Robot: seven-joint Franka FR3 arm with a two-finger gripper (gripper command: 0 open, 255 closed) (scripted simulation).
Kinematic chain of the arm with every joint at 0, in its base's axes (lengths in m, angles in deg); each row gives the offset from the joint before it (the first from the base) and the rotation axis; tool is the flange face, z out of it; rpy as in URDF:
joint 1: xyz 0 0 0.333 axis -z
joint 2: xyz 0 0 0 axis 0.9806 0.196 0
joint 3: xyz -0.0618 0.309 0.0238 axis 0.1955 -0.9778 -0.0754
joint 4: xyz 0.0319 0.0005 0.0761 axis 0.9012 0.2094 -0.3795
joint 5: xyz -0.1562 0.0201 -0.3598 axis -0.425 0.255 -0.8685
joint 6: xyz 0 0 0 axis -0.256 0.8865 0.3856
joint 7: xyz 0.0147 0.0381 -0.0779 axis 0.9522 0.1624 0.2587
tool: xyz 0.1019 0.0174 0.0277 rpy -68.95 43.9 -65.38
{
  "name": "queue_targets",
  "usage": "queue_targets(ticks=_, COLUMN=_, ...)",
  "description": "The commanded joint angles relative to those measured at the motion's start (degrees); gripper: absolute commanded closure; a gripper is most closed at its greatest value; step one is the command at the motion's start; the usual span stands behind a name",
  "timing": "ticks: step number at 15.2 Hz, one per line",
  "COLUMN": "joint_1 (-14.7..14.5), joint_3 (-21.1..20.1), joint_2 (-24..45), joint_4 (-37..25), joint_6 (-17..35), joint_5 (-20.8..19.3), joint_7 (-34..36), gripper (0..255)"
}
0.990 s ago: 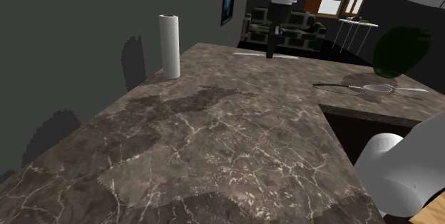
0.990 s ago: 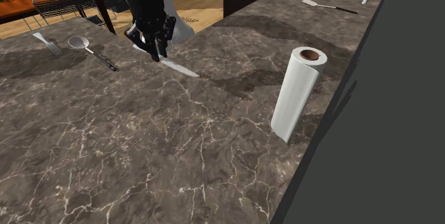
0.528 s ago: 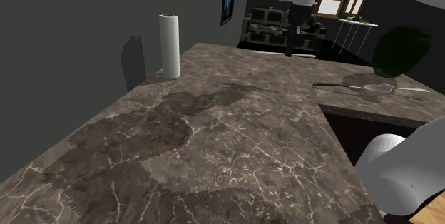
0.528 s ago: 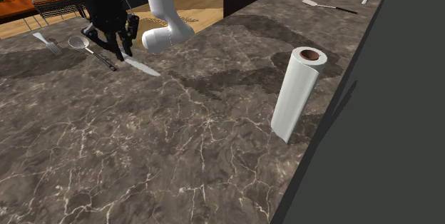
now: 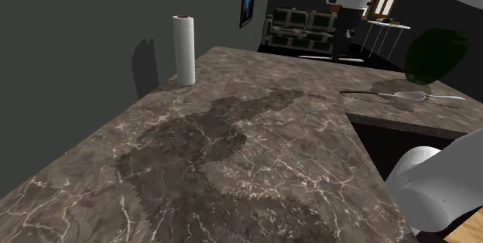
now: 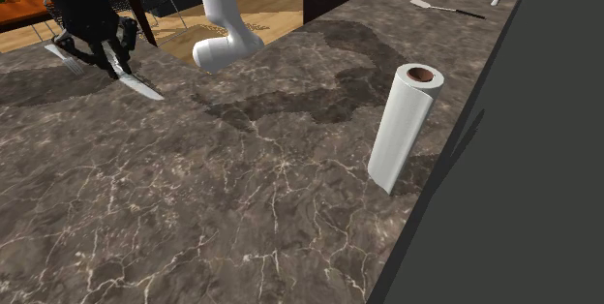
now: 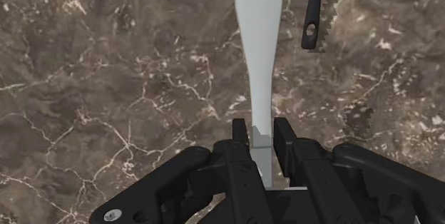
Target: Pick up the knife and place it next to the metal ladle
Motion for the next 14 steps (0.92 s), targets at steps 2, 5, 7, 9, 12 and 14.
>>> queue_targets(ticks=2, joint_1=1.1, joint_3=3.3, joint_2=0.6, joint_4=-1.3, joint_6=-0.1, joint_5=-0.9, joint_7=-4.6, gripper=255)
queue_targets(ticks=5, joint_1=2.2, joint_3=6.8, joint_2=2.0, joint_4=-3.1, joint_6=0.0, joint_5=-1.4, joint_7=-9.2, gripper=255)
queue_targets(ticks=7, joint_1=2.7, joint_3=9.4, joint_2=3.3, joint_4=-4.7, joint_6=0.1, joint_5=-1.5, joint_7=-12.4, gripper=255)
queue_targets(ticks=9, joint_1=3.3, joint_3=12.0, joint_2=5.0, joint_4=-6.5, joint_6=0.2, joint_5=-1.4, joint_7=-15.8, gripper=255)
queue_targets(ticks=12, joint_1=4.0, joint_3=16.3, joint_2=8.2, joint_4=-9.8, joint_6=0.4, joint_5=-0.4, joint_7=-21.1, gripper=255)
queue_targets(ticks=14, joint_1=4.6, joint_3=19.4, joint_2=10.9, joint_4=-12.3, joint_6=0.5, joint_5=0.8, joint_7=-24.9, gripper=255)
